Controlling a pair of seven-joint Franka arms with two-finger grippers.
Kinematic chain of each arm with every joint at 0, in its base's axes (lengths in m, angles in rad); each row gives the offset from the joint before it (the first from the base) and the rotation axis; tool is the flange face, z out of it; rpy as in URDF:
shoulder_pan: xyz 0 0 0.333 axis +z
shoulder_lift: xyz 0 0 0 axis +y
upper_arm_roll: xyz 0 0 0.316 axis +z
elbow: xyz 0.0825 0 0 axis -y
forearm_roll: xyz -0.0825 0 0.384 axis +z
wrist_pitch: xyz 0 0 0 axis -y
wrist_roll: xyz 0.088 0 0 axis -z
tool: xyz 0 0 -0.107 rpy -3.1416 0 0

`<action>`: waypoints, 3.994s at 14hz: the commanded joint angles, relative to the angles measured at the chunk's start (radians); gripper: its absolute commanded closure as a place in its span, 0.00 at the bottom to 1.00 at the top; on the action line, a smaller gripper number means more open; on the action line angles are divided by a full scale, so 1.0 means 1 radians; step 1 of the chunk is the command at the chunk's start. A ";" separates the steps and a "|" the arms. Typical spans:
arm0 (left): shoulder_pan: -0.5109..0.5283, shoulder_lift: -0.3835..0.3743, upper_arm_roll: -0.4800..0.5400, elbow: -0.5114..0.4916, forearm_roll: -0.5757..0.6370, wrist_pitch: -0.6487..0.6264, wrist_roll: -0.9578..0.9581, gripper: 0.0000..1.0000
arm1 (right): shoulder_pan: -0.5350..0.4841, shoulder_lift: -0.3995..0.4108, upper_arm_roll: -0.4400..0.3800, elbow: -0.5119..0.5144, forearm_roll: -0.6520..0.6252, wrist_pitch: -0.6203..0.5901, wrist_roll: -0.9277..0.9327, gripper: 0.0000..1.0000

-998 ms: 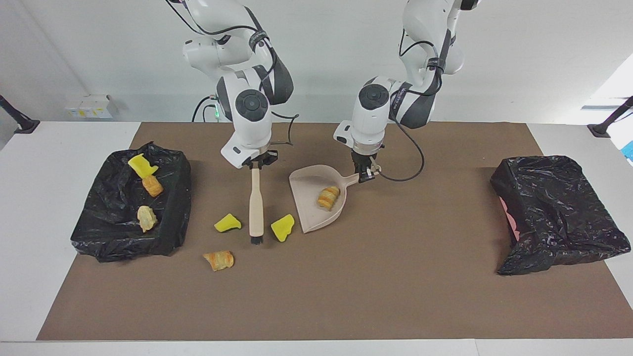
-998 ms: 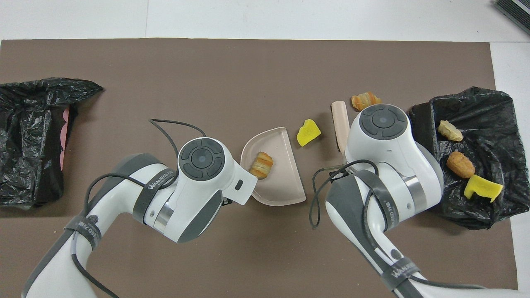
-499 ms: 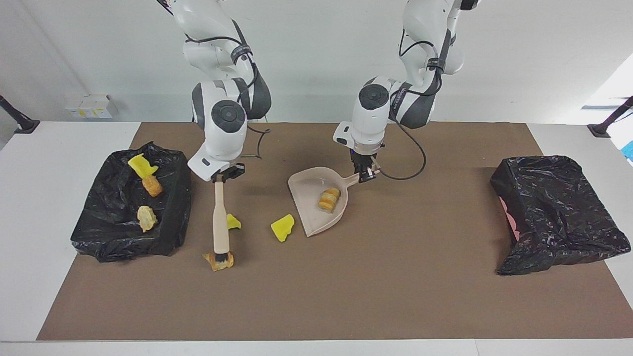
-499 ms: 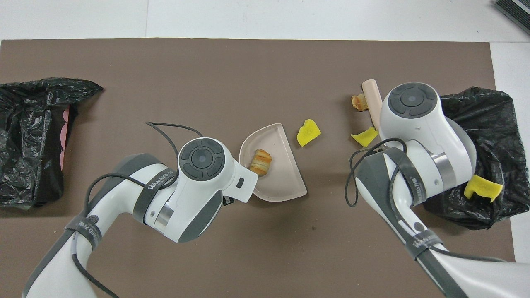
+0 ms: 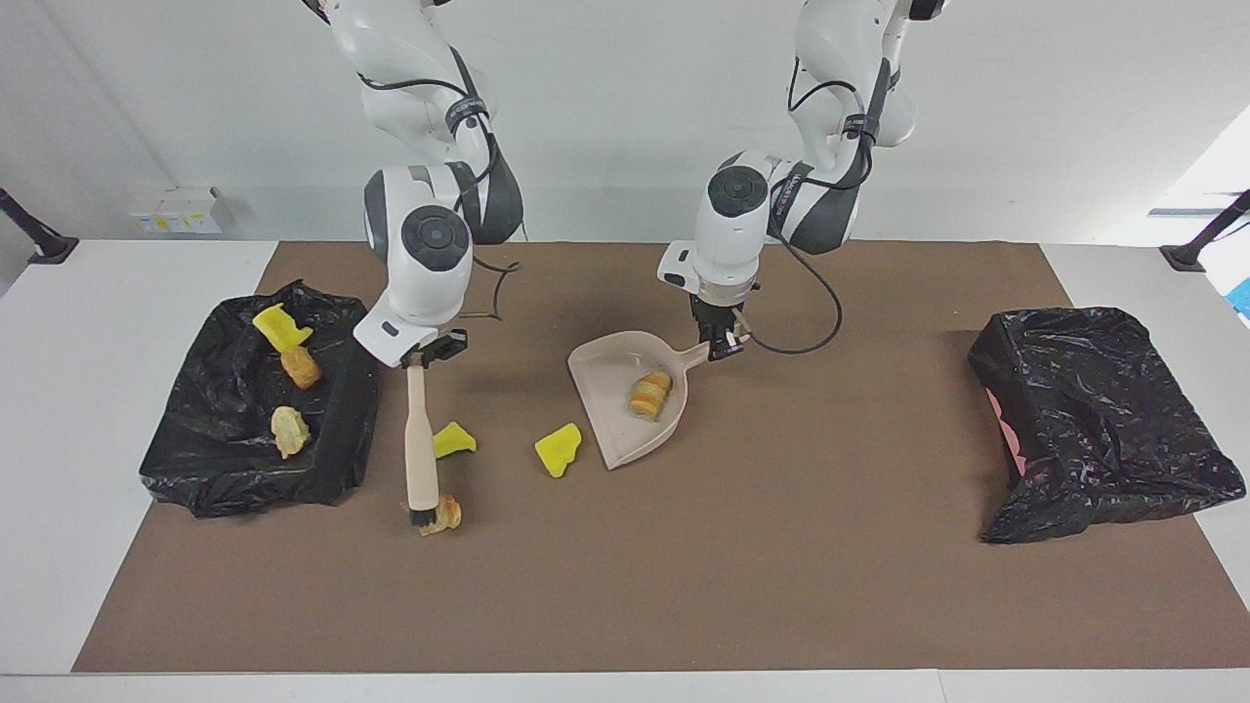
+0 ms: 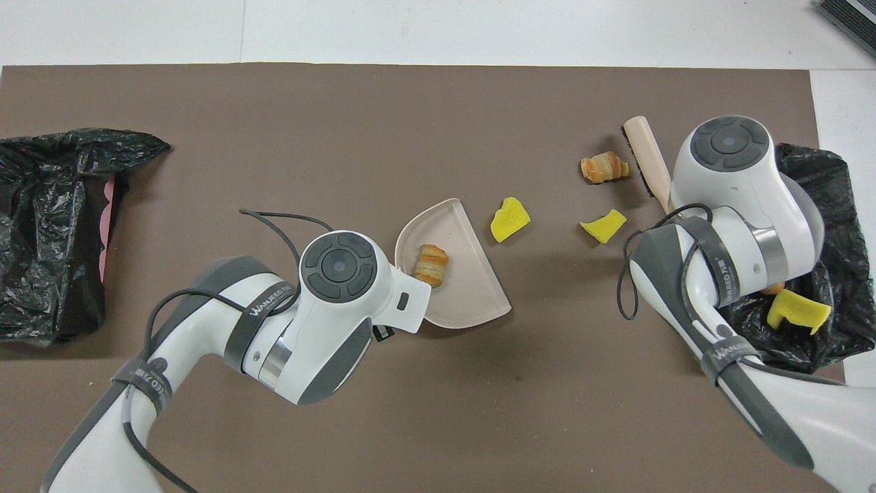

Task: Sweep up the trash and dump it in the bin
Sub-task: 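Sweep more chunks toward the dustpan with the right gripper's brush, then brush the chunks and sponges into the dustpan with the right gripper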

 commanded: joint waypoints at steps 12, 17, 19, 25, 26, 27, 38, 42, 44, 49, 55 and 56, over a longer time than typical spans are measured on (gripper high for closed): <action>-0.031 -0.032 0.008 -0.052 -0.010 0.055 -0.032 1.00 | 0.170 -0.016 0.069 -0.046 0.361 -0.148 0.143 1.00; -0.060 -0.019 0.008 -0.056 -0.010 0.084 -0.043 1.00 | 0.280 -0.045 0.072 -0.043 0.448 -0.235 0.240 1.00; -0.061 -0.019 0.008 -0.062 -0.010 0.096 -0.043 1.00 | 0.280 -0.065 0.104 -0.043 0.451 -0.276 0.242 1.00; -0.050 -0.018 0.008 -0.064 -0.010 0.112 -0.026 1.00 | 0.288 -0.141 0.107 -0.043 0.549 -0.379 0.251 1.00; -0.050 -0.018 0.006 -0.067 -0.011 0.112 -0.026 1.00 | 0.294 -0.153 0.107 -0.043 0.564 -0.384 0.254 1.00; -0.050 -0.019 0.006 -0.070 -0.011 0.112 -0.028 1.00 | 0.296 -0.160 0.107 -0.041 0.574 -0.394 0.262 1.00; -0.006 -0.012 0.006 -0.076 -0.028 0.142 0.092 1.00 | 0.250 -0.122 0.102 0.003 0.335 -0.226 0.172 1.00; 0.015 -0.010 0.006 -0.084 -0.037 0.170 0.133 1.00 | 0.225 -0.021 0.101 0.054 0.253 -0.180 0.089 1.00; 0.023 -0.012 0.006 -0.099 -0.091 0.191 0.190 1.00 | 0.237 0.033 0.101 0.071 0.251 -0.177 0.089 1.00; 0.032 -0.013 0.006 -0.105 -0.096 0.195 0.198 1.00 | 0.314 0.017 0.108 0.097 0.291 -0.304 0.154 1.00; 0.037 -0.013 0.006 -0.107 -0.097 0.198 0.205 1.00 | 0.337 -0.036 0.127 0.109 0.353 -0.404 0.182 1.00; 0.043 -0.013 0.006 -0.105 -0.111 0.199 0.215 1.00 | 0.325 -0.055 0.125 0.109 0.354 -0.410 0.182 1.00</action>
